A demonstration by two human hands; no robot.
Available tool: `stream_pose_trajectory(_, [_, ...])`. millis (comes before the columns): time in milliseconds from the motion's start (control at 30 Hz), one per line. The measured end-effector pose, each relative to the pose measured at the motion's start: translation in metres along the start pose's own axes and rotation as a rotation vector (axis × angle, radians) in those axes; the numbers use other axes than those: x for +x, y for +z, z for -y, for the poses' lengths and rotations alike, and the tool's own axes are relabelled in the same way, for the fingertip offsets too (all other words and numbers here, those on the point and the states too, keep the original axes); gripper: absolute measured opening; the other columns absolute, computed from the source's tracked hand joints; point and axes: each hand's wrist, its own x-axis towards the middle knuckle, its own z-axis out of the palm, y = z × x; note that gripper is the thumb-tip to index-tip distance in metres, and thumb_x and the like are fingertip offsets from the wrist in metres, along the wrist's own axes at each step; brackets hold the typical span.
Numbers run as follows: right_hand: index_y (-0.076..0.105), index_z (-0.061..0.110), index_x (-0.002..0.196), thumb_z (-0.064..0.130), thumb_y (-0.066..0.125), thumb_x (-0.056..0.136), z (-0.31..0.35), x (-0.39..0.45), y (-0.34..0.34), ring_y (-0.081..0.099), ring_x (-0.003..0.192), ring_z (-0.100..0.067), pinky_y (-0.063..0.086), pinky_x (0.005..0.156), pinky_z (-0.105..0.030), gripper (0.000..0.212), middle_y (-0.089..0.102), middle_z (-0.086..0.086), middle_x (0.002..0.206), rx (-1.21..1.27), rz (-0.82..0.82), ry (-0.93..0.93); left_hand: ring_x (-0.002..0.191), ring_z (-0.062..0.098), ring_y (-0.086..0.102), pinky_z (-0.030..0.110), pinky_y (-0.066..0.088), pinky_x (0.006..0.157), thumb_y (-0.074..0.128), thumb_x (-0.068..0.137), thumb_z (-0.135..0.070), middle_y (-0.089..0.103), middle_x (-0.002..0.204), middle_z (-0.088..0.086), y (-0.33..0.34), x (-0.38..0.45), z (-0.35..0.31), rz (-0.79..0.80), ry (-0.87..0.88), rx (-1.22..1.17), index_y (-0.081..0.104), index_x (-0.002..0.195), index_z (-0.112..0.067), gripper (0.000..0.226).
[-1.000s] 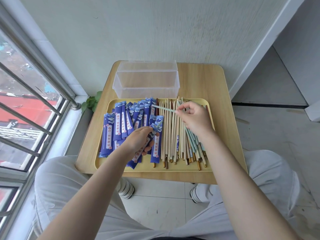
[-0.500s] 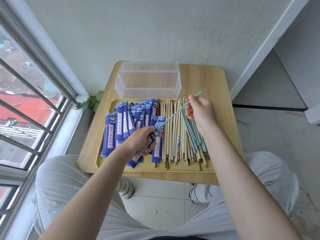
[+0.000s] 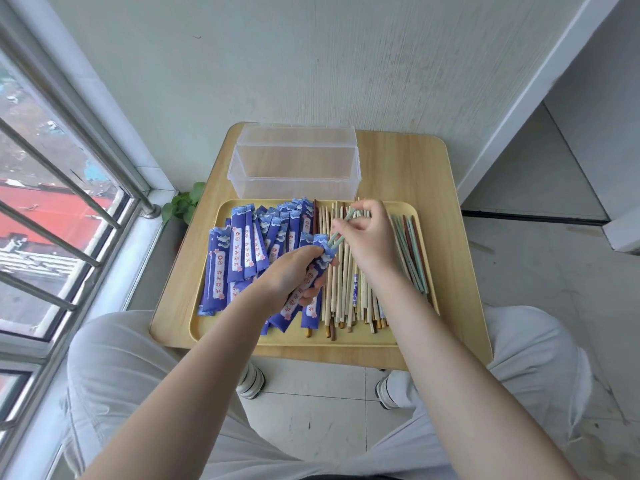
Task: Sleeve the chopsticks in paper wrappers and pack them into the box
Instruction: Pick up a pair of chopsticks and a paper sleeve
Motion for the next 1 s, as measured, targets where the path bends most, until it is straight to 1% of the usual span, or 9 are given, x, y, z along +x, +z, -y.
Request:
stream_pose_trajectory(100, [0.068,0.015,0.106,0.022,0.064,0.097,-0.001,0.000,0.013,0.067,0.089,-0.006,0.055,0.079,-0.028,0.013,0.072,0.006,0.096,-0.033,0.041,-0.046,0.046,0.015,0.028,0.024,0.021,0.046,0.033,0.105,-0.030,0.045,0.061,0.005,0.000,0.009,-0.011,-0.085,0.011,-0.083,0.058,0.092,-0.012,0.034])
stream_pose_trajectory(200, [0.068,0.020,0.120,0.025,0.053,0.103,0.006,0.008,0.018,0.066,0.101,-0.007,0.055,0.092,-0.033,0.024,0.070,0.008,0.111,0.017,0.109,-0.024,0.046,0.016,0.030,0.023,0.023,0.045,0.038,0.106,-0.026,0.046,0.063,0.006,-0.004,0.014,-0.020,-0.154,0.066,-0.125,0.054,0.092,-0.014,0.024])
stream_pose_trajectory(267, [0.058,0.027,0.133,0.026,0.054,0.102,0.011,0.015,0.018,0.069,0.096,-0.012,0.060,0.086,-0.036,0.031,0.069,0.003,0.113,0.073,0.199,0.036,0.049,0.019,0.044,0.028,0.037,0.045,0.043,0.106,-0.021,0.052,0.069,0.009,-0.008,0.021,-0.027,-0.245,0.151,-0.141,0.052,0.098,-0.010,0.017])
stream_pose_trajectory(333, [0.050,0.025,0.131,0.026,0.060,0.099,0.020,0.019,0.020,0.071,0.085,-0.013,0.062,0.075,-0.031,0.034,0.069,0.000,0.103,0.109,0.295,0.142,0.067,0.026,0.061,0.041,0.054,0.066,0.051,0.103,-0.018,0.061,0.081,0.013,-0.017,0.031,-0.040,-0.385,0.250,-0.228,0.061,0.104,-0.005,0.016])
stream_pose_trajectory(400, [0.053,0.020,0.126,0.028,0.067,0.094,0.026,0.025,0.022,0.071,0.083,-0.012,0.059,0.074,-0.028,0.036,0.071,0.000,0.101,0.022,0.364,0.156,0.076,0.023,0.064,0.038,0.054,0.076,0.058,0.100,-0.015,0.064,0.082,0.009,-0.029,0.041,-0.054,-0.483,0.327,-0.375,0.069,0.102,-0.006,0.014])
stream_pose_trajectory(600, [0.057,0.019,0.111,0.019,0.062,0.097,0.052,0.082,0.032,0.064,0.081,-0.013,0.050,0.064,-0.025,0.014,0.065,0.003,0.099,-0.295,0.300,-0.102,0.075,0.016,0.067,0.025,0.058,0.071,0.064,0.097,-0.009,0.068,0.084,0.006,-0.066,0.069,-0.098,-0.470,0.427,-0.495,0.064,0.094,-0.007,0.003])
stream_pose_trajectory(767, [0.061,0.014,0.118,0.010,0.049,0.101,0.054,0.137,0.045,0.058,0.101,-0.025,0.041,0.084,-0.036,0.021,0.061,-0.005,0.117,-0.775,0.165,-0.310,0.063,0.019,0.066,0.032,0.054,0.057,0.060,0.099,-0.023,0.071,0.082,0.005,-0.092,0.080,-0.095,-0.739,0.240,0.033,0.066,0.109,-0.006,0.020])
stream_pose_trajectory(900, [0.063,0.019,0.121,0.009,0.044,0.102,0.050,0.150,0.057,0.055,0.113,-0.027,0.034,0.092,-0.036,0.028,0.062,-0.004,0.124,-1.019,0.374,-0.216,0.067,0.022,0.064,0.029,0.048,0.060,0.054,0.093,-0.021,0.069,0.079,0.000,-0.095,0.072,-0.073,-0.805,0.193,0.655,0.068,0.095,-0.015,0.016])
stream_pose_trajectory(1000, [0.066,0.021,0.121,0.007,0.040,0.101,0.050,0.148,0.062,0.053,0.119,-0.027,0.033,0.099,-0.037,0.035,0.062,-0.002,0.128,-1.027,0.402,-0.174,0.067,0.019,0.060,0.027,0.046,0.058,0.056,0.093,-0.022,0.068,0.084,-0.001,-0.094,0.067,-0.057,-0.778,0.152,0.847,0.069,0.095,-0.017,0.015])
